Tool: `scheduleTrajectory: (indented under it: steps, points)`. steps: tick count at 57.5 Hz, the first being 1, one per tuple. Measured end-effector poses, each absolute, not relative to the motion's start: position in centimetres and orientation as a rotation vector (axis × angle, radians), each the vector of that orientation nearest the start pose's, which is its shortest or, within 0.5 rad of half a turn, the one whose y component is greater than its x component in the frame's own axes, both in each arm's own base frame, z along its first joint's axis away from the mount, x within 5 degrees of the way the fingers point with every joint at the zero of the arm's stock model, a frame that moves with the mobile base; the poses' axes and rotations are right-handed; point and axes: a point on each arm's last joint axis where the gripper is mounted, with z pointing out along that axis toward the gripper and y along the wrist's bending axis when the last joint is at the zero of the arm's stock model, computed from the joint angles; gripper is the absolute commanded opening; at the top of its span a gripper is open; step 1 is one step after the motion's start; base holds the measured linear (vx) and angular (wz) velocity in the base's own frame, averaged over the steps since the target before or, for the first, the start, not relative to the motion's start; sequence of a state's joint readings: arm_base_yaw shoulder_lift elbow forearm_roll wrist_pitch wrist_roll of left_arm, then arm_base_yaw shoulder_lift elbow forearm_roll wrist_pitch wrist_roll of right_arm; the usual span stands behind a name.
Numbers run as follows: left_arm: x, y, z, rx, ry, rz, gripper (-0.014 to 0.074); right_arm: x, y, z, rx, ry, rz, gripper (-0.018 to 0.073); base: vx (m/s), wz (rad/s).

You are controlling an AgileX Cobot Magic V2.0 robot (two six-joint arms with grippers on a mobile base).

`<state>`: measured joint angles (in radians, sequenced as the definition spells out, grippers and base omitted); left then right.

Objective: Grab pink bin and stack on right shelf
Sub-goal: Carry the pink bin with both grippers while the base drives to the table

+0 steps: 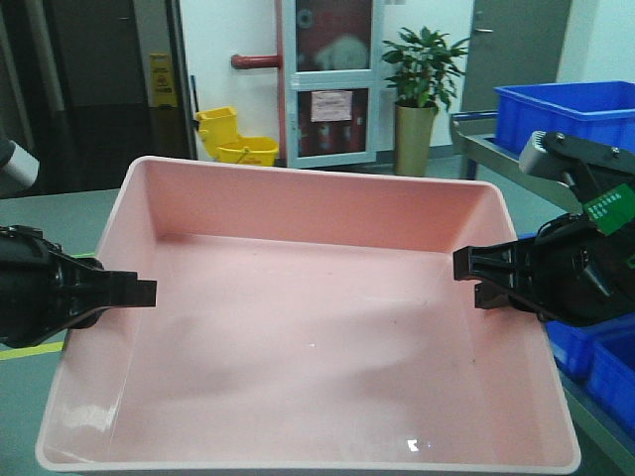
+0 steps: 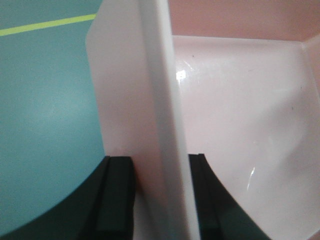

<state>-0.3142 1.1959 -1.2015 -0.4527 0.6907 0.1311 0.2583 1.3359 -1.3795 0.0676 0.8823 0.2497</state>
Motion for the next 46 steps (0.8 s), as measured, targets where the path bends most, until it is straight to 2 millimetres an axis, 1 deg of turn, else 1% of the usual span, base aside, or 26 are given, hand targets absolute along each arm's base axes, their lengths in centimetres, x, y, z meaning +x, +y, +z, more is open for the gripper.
scheduleTrajectory:
  steps: [13, 24, 34, 46]
  points:
    - [23.44, -10.29, 39.96, 0.265, 2.139, -0.618, -0.0005, 27.33, 7.72, 39.91, 0.014, 2.344, 0.338, -0.0009, 0.45, 0.15]
    - [23.45, -10.27, 39.95, 0.266, 2.139, -0.614, -0.0005, 27.41, 7.75, 39.83, 0.015, 2.347, 0.338, -0.0009, 0.44, -0.13]
    - [23.45, -10.27, 39.95, 0.267, 2.139, -0.613, -0.0005, 27.4, 7.76, 39.83, 0.015, 2.348, 0.34, -0.0009, 0.44, -0.43]
    - [23.46, -10.27, 39.96, 0.266, 2.138, -0.613, -0.0005, 27.4, 7.76, 39.83, 0.015, 2.348, 0.34, -0.0009, 0.42, -0.74]
